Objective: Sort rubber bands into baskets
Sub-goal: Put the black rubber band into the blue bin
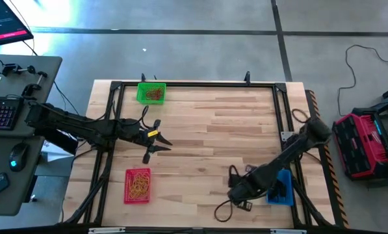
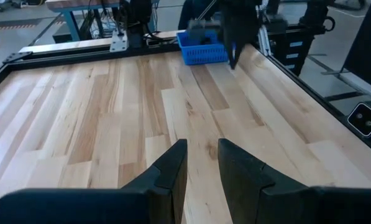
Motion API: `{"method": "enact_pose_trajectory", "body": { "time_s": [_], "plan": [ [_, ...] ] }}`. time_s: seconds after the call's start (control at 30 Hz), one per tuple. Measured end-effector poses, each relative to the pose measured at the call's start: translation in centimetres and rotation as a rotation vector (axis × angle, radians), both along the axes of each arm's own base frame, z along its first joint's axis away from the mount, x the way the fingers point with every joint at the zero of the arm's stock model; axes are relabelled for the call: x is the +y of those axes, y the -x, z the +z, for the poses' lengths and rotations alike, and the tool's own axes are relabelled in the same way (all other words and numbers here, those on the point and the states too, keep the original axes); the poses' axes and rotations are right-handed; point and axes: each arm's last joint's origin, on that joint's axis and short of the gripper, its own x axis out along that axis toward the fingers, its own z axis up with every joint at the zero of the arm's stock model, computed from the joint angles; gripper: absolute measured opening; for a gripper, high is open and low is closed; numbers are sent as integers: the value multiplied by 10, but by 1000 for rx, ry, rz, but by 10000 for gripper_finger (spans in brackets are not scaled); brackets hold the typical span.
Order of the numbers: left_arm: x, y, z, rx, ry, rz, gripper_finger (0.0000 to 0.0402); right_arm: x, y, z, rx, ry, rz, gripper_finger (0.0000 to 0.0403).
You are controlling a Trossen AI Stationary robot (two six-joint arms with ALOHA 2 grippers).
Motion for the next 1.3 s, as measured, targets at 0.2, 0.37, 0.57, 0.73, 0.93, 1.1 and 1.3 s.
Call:
{"method": "enact_pose_trajectory", "body": {
  "time_s": [0.2,0.37,0.57,0.73,0.93,1.1,1.3],
  "plan": [
    [0,0,0,1,0,-1,80,-12,45,43,95,101,-132,2],
    [0,0,0,1,0,-1,80,-20,78,71,41,203,-247,1],
    [0,0,0,1,0,0,80,-14,98,75,32,283,-168,1],
    [0,0,0,2,-1,0,80,-16,113,52,117,290,-128,0],
    [0,0,0,2,-1,0,80,-24,125,15,112,171,-71,0],
    [0,0,0,3,4,1,80,-36,136,-3,109,123,-71,0],
    [0,0,0,4,15,6,80,-41,139,-2,118,137,-77,22]
  ]
}}
